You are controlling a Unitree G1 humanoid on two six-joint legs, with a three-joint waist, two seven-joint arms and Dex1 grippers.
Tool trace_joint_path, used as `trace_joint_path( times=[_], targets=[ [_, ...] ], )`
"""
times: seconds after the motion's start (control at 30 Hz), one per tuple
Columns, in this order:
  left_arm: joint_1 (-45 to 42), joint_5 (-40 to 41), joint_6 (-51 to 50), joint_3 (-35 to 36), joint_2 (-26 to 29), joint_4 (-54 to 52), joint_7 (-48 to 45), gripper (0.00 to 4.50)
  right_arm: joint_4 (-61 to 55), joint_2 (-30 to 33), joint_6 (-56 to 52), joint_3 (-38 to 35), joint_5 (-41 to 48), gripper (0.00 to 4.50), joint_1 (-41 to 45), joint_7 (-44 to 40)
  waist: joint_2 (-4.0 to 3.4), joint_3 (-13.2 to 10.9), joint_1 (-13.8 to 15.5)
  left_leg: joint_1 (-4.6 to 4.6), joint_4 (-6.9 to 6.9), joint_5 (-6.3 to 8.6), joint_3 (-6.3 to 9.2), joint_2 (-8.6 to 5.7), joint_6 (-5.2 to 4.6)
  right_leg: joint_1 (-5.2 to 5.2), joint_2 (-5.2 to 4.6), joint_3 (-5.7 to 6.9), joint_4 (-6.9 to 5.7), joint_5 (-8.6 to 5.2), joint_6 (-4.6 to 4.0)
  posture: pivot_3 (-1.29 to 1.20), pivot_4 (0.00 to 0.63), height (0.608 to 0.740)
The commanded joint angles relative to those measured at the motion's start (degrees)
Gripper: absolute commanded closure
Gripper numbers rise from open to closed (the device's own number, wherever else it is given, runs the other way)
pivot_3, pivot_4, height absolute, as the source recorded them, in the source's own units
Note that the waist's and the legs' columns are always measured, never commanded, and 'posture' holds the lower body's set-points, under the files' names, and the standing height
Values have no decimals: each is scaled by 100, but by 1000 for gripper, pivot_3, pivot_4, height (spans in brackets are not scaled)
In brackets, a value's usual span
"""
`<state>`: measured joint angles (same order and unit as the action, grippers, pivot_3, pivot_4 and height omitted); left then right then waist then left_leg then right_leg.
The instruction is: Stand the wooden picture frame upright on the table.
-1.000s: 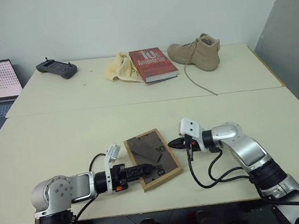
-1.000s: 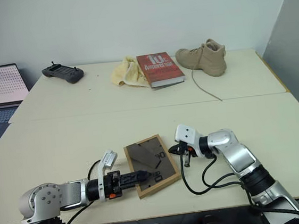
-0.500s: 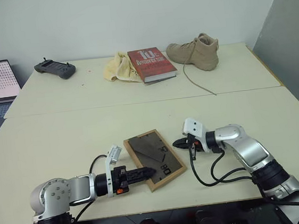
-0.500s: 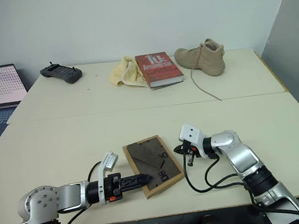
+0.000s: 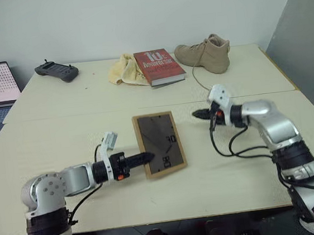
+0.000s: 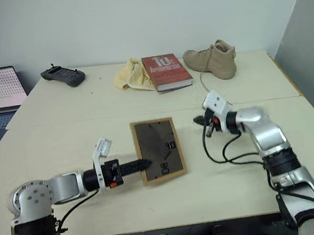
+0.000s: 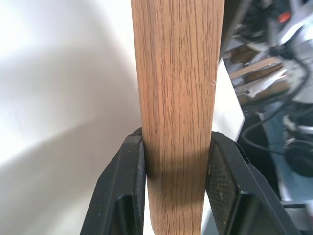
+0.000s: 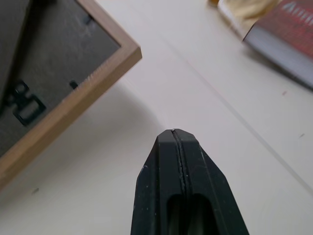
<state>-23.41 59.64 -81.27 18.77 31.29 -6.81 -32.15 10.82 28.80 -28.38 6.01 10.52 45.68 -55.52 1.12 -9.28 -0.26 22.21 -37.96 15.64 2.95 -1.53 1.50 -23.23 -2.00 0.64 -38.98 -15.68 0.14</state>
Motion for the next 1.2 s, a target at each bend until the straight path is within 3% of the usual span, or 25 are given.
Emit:
trace_joint_path(
  times=[0.03, 0.13, 0.3, 0.5, 0.67, 0.83, 1.03, 1.2],
  targets=[
    [-494, -294, 729, -184, 343, 181, -567, 3182, -325, -18, -856, -378, 930, 4149, 510, -482, 1, -1, -5, 0, 0, 0, 0, 0, 0, 0, 0, 0, 0, 0, 0, 0, 150, 740],
    [-849, -644, 1261, -466, 565, 410, -960, 3182, -504, -174, -1455, -420, 1464, 3498, 805, -664, 0, -5, -15, 1, 2, 1, 0, 2, -1, -1, 0, 1, 0, 0, 0, 0, 150, 740],
    [-1153, -1128, 1911, -940, 756, 628, -1570, 3182, -197, -588, -1415, -221, 1435, 2511, 1105, -448, 0, -5, -33, 3, 4, 1, 0, 2, -2, -4, 0, 0, 2, 0, 0, 0, 150, 740],
    [-1414, -1290, 2116, -1072, 782, 752, -1867, 3182, 404, -1042, -1000, -13, 1215, 1132, 1379, -358, 0, -5, -79, 36, -1, 0, 1, 2, -2, -34, 0, 3, -6, 1, 0, 0, 150, 740],
    [-1437, -1326, 2134, -1074, 795, 760, -1945, 3182, 226, -1305, -1023, 106, 1377, 33, 1440, -513, 0, -5, -131, 47, -2, 0, 1, 2, -1, -42, 0, 4, -4, 1, 0, 0, 150, 740],
    [-1401, -1359, 2096, -1057, 765, 703, -1944, 3182, -341, -1390, -1247, 138, 1687, 33, 1284, -692, -1, -5, -158, 68, -2, 0, 2, 3, -1, -70, 1, 3, -14, 1, 0, 0, 150, 740],
    [-1153, -1093, 1779, -767, 788, 525, -1842, 3182, -1365, -601, -2009, 76, 2280, 33, 755, -1178, 0, -5, -128, 75, -7, 1, 4, 1, -3, -71, -2, 4, -8, 1, 0, 0, 150, 740],
    [-1115, -467, 982, -318, 628, 561, -1489, 3182, -1470, -86, -1502, 78, 1817, 33, 389, -925, 0, -5, -142, 72, -5, 12, 5, 2, -23, -75, 0, 4, -17, 2, 1, 0, 150, 740]
  ],
)
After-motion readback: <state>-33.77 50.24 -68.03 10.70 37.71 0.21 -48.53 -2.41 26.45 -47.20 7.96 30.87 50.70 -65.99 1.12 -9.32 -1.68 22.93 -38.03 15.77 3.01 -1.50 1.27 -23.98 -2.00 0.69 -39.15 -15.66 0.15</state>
